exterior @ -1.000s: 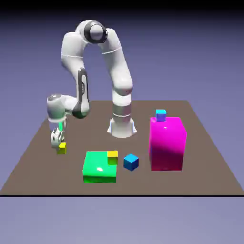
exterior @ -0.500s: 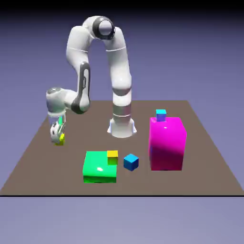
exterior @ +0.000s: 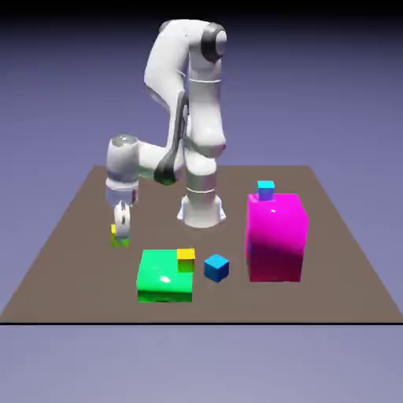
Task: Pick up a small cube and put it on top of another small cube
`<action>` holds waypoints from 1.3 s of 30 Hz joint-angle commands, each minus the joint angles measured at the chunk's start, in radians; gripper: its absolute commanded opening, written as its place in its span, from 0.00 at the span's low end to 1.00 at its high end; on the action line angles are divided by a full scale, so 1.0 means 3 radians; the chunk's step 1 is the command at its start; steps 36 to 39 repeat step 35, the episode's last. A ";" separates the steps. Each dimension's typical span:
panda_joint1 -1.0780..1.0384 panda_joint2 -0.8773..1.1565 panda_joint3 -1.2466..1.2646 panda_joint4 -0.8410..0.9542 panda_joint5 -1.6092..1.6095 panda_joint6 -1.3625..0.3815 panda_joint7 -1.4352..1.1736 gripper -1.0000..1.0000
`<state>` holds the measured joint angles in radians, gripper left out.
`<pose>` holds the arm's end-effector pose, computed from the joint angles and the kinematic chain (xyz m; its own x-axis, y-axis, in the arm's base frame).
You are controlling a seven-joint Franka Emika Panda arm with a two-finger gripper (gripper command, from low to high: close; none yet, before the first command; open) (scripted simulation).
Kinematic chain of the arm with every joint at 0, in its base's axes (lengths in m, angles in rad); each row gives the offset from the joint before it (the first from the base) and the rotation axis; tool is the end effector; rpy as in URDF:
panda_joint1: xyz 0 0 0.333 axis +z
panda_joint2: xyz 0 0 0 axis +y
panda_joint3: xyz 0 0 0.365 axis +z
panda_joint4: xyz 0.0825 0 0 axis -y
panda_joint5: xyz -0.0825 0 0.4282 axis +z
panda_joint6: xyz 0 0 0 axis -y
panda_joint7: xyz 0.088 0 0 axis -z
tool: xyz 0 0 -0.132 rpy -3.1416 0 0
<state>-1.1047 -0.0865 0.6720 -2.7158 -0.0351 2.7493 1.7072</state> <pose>0.3921 -0.1861 0.2424 -0.5129 -0.8566 0.0562 -0.8561 0.5055 -0.1076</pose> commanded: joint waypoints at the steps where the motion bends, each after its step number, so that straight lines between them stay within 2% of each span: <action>1: 0.0107 -0.0041 0.0030 -0.0032 0.0081 -0.0023 0.0053 0.00; 15: 0.1799 -0.0602 0.0454 -0.0474 0.1212 -0.0301 0.0802 0.00; 18: 0.1786 -0.0616 0.0446 -0.0486 0.1396 -0.0362 0.0853 0.00; 32: 0.2525 0.0553 -0.0792 -0.0475 -0.0627 0.0594 0.2273 0.00; 33: 0.2525 0.0553 -0.0792 -0.0475 -0.0627 0.0594 0.2273 1.00; 39: 0.2472 0.0469 -0.0704 -0.0476 -0.0482 0.0526 0.2172 1.00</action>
